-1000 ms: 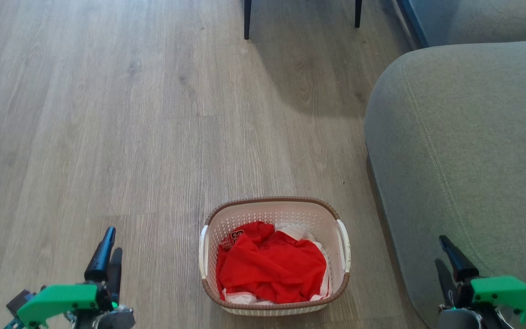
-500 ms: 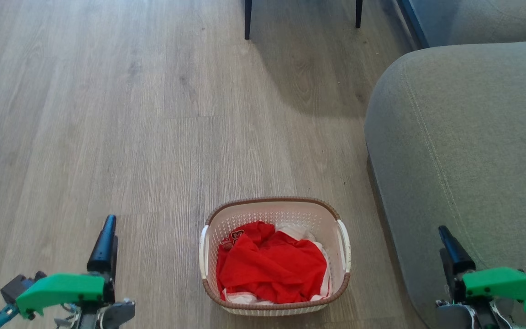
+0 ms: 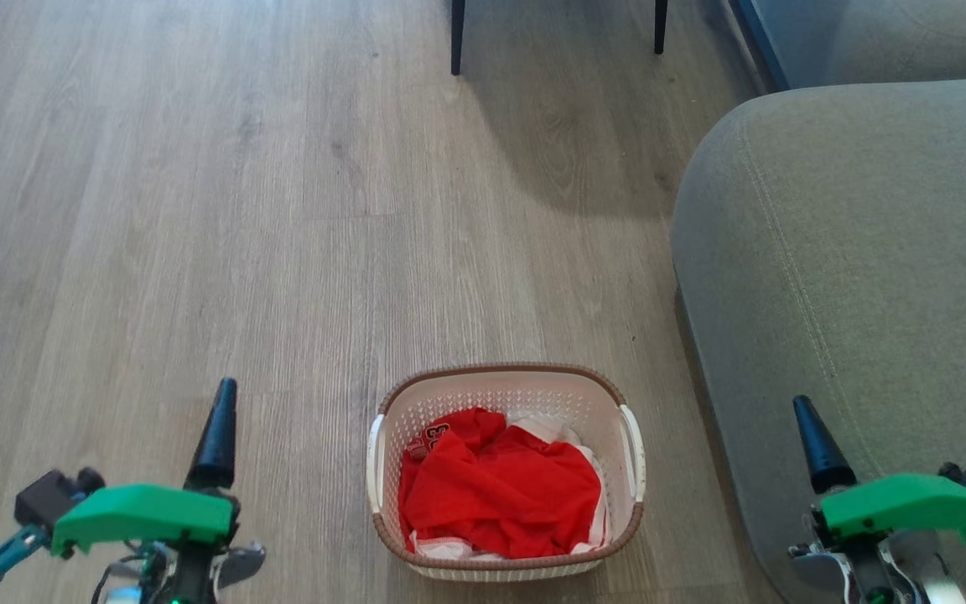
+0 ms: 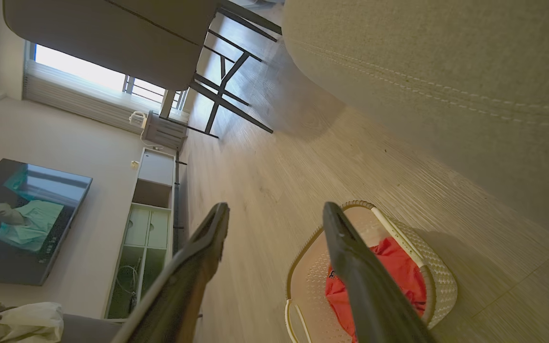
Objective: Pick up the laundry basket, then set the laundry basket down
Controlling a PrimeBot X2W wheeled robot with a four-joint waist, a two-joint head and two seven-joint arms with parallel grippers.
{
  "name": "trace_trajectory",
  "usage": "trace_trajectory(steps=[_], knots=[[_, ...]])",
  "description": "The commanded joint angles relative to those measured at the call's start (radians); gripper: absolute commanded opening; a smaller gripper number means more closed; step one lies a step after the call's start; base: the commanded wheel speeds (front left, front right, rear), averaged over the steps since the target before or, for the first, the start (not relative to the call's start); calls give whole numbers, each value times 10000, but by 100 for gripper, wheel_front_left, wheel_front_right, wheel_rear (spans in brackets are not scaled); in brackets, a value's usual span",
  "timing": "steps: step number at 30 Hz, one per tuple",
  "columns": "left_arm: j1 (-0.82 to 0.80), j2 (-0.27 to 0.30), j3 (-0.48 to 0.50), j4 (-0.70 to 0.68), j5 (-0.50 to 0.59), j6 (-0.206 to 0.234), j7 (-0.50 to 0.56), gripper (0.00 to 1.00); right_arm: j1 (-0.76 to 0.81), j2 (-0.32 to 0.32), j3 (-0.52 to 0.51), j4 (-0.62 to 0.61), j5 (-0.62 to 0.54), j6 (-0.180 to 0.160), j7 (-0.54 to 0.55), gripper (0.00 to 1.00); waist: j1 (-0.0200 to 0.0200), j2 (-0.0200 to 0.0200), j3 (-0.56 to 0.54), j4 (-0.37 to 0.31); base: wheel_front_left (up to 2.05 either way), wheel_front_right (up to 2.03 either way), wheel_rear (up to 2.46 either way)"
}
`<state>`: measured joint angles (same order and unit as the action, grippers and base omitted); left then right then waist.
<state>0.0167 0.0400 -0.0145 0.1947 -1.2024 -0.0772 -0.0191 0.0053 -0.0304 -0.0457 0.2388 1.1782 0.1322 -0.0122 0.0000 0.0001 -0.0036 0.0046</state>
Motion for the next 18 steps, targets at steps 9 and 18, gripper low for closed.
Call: trace_trajectory(steps=[9,18], knots=[[-371,72,-169,-677,1917,95,-340,100,-350,-102,359,-699,-1550,-7,-411,100,0,-1,-52,3,0,0,0],[-208,76,-314,-731,3452,124,-575,100,-249,-113,573,-884,-2577,-7,-646,100,0,-1,-90,11,0,0,0]])
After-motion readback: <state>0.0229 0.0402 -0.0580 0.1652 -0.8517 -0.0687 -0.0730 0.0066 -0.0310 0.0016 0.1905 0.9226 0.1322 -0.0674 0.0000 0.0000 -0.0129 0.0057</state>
